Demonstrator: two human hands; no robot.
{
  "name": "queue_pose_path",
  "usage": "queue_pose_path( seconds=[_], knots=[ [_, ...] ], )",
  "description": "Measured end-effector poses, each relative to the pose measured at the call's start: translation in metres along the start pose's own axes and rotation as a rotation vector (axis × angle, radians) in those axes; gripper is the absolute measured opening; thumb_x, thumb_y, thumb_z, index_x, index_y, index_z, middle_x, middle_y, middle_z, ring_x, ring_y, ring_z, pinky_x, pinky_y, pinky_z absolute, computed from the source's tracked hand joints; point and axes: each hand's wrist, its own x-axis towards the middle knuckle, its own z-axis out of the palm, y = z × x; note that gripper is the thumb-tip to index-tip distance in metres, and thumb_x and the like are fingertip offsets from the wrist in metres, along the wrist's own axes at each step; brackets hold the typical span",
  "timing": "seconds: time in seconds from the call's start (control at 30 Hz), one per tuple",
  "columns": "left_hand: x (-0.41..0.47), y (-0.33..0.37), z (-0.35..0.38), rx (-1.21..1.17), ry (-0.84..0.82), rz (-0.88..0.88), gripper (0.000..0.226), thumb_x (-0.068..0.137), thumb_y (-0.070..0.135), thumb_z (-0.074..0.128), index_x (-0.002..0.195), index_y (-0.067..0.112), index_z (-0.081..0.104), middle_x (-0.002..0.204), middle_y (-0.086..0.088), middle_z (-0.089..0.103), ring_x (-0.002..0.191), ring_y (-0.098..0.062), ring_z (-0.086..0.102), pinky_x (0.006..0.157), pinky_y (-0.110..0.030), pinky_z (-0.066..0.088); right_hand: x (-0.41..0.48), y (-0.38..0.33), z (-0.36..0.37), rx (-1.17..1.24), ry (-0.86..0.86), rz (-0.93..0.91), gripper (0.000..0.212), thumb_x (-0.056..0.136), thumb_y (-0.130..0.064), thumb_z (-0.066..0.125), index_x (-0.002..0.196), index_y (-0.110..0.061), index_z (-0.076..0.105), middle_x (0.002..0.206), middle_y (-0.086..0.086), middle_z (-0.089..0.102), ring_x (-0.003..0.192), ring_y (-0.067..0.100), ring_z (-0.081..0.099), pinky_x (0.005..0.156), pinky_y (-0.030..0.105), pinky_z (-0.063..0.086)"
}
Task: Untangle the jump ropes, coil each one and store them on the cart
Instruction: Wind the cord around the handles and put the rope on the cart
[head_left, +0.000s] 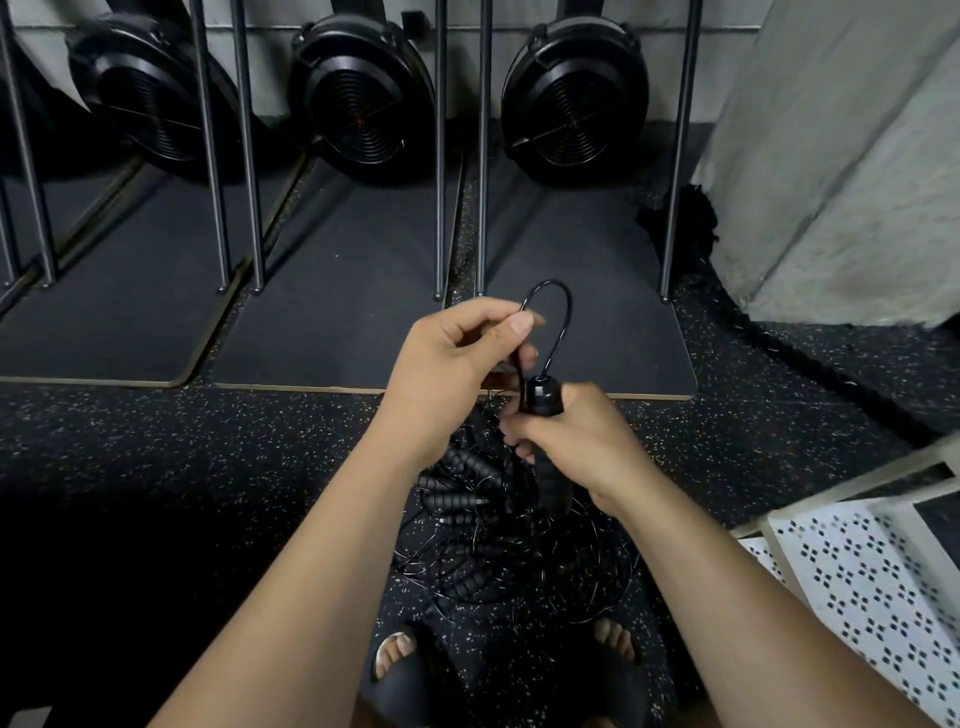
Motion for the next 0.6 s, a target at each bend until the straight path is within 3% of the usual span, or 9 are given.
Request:
queue_pose_path(
  seconds=[0.1,0.2,0.3,0.4,0.47,0.53,0.6],
  knots=[
    [0.002,-0.001,-0.003,-0.071,0.028,-0.033,0.024,0.109,0.027,0.062,0.111,0.011,0.08,0.104,-0.011,0.079,0.098,-0.021,0.075,0.08,-0.035,0.06,0.0,-0.002,-0.002,-0.054,0.039,-0.015,0.006,0.088,-0.011,0.073,0.088,-0.013,0.079,0.077,0.003,0.08,0.067,0.015,0.07,0.084,0.05,0.063],
    [0.009,-0.012,-0.005,-0.131,0.031,-0.161,0.049,0.115,0.044,0.039,0.12,0.014,0.078,0.118,-0.01,0.079,0.114,-0.028,0.075,0.101,-0.045,0.054,-0.002,-0.008,-0.01,-0.053,0.084,-0.032,0.005,0.089,-0.013,0.073,0.088,-0.013,0.078,0.077,0.002,0.08,0.068,0.013,0.071,0.086,0.05,0.062],
    [0.016,-0.032,-0.006,-0.187,-0.019,-0.284,0.068,0.114,0.056,0.023,0.129,0.013,0.074,0.119,-0.011,0.077,0.11,-0.028,0.074,0.1,-0.045,0.051,-0.008,-0.019,-0.021,-0.004,0.13,-0.092,0.004,0.09,-0.012,0.075,0.091,-0.013,0.079,0.077,0.004,0.08,0.067,0.013,0.07,0.078,0.04,0.06],
    [0.016,-0.045,0.001,-0.178,-0.095,-0.368,0.083,0.111,0.064,0.01,0.129,0.01,0.071,0.118,-0.011,0.078,0.109,-0.029,0.071,0.108,-0.048,0.045,-0.019,-0.035,-0.033,0.158,0.119,-0.145,0.003,0.091,-0.005,0.076,0.091,-0.005,0.078,0.075,0.006,0.079,0.065,0.011,0.066,0.068,0.025,0.056],
    [0.022,-0.053,0.013,-0.061,-0.149,-0.442,0.074,0.113,0.053,0.013,0.109,0.021,0.08,0.104,0.0,0.081,0.114,-0.026,0.071,0.106,-0.042,0.045,-0.025,-0.045,-0.042,0.285,0.111,-0.177,0.003,0.092,-0.001,0.074,0.092,-0.002,0.077,0.073,0.006,0.076,0.063,0.011,0.063,0.064,0.021,0.055],
    [0.025,-0.06,0.02,0.067,-0.286,-0.516,0.052,0.106,0.025,0.035,0.089,0.031,0.084,0.1,0.01,0.082,0.116,-0.016,0.073,0.095,-0.037,0.048,-0.029,-0.051,-0.051,0.381,0.119,-0.202,0.004,0.093,0.0,0.073,0.093,-0.002,0.076,0.075,0.01,0.075,0.063,0.013,0.063,0.062,0.022,0.056],
    [0.02,-0.065,0.021,0.126,-0.411,-0.451,0.049,0.091,0.0,0.043,0.102,0.029,0.082,0.108,0.011,0.081,0.111,-0.004,0.073,0.092,-0.034,0.05,-0.032,-0.054,-0.061,0.438,0.116,-0.222,0.007,0.094,0.0,0.071,0.092,-0.004,0.077,0.078,0.012,0.075,0.066,0.016,0.062,0.063,0.024,0.055]
  ],
)
